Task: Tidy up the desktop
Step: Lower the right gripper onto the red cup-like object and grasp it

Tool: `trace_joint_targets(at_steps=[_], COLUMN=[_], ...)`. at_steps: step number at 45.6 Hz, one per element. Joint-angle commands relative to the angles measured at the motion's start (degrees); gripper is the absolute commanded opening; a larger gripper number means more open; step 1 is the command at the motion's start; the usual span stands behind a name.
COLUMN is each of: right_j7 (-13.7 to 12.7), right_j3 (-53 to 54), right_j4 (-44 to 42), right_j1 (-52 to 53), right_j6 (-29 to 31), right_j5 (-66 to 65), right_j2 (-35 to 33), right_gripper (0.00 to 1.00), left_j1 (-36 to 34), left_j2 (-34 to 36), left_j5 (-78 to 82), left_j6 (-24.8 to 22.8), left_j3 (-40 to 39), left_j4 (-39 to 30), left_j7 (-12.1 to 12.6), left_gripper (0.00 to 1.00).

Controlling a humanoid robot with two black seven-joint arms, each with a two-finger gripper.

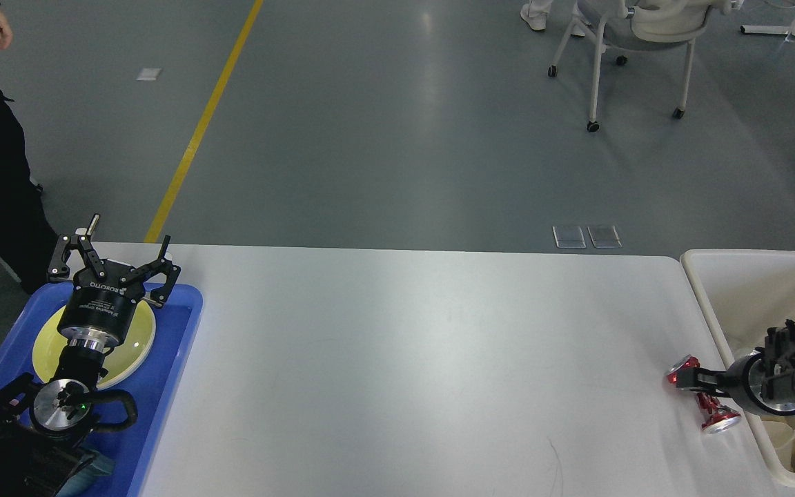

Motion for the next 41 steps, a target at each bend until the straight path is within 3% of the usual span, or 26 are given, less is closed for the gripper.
trace_joint_targets(at_steps=[1, 11, 17, 23, 26, 32, 41], right_j7=[1.03, 1.82, 1.82, 1.82, 1.82, 1.82, 1.82], right_j3=[0.69, 0.77, 0.78, 0.77, 0.78, 0.69, 0.77], right_j4=[-3.82, -8.03, -10.59, -10.76, -10.50, -10.33, -10.06], right_j1=[-3.83, -8.75, -11.92, -12.27, -12.27, -12.10, -11.57], right_j6=[-1.51, -3.71, -5.47, -5.74, -5.39, -5.30, -5.74], right_j5=[0.00, 0.09, 0.26, 0.26, 0.26, 0.26, 0.44], right_j2=[0.12, 0.30, 1.35, 2.06, 2.41, 2.67, 2.50], right_gripper=[1.00, 1.00, 0.94, 0.57, 0.50, 0.00, 0.00], left_j1=[0.01, 0.01, 0.01, 0.01, 0.01, 0.01, 0.01], left_j2=[0.00, 0.00, 0.00, 0.00, 0.00, 0.00, 0.00], left_j5=[-0.02, -0.02, -0.02, -0.02, 0.07, -0.02, -0.02], left_j6=[0.00, 0.00, 0.00, 0.00, 0.00, 0.00, 0.00], left_j3=[0.00, 0.00, 0.00, 0.00, 0.00, 0.00, 0.00], left_j4=[0.01, -0.07, -0.07, 0.01, 0.01, 0.01, 0.01], left_j7=[0.00, 0.00, 0.00, 0.00, 0.00, 0.00, 0.00], left_gripper=[0.97, 0.97, 0.97, 0.97, 0.97, 0.97, 0.97])
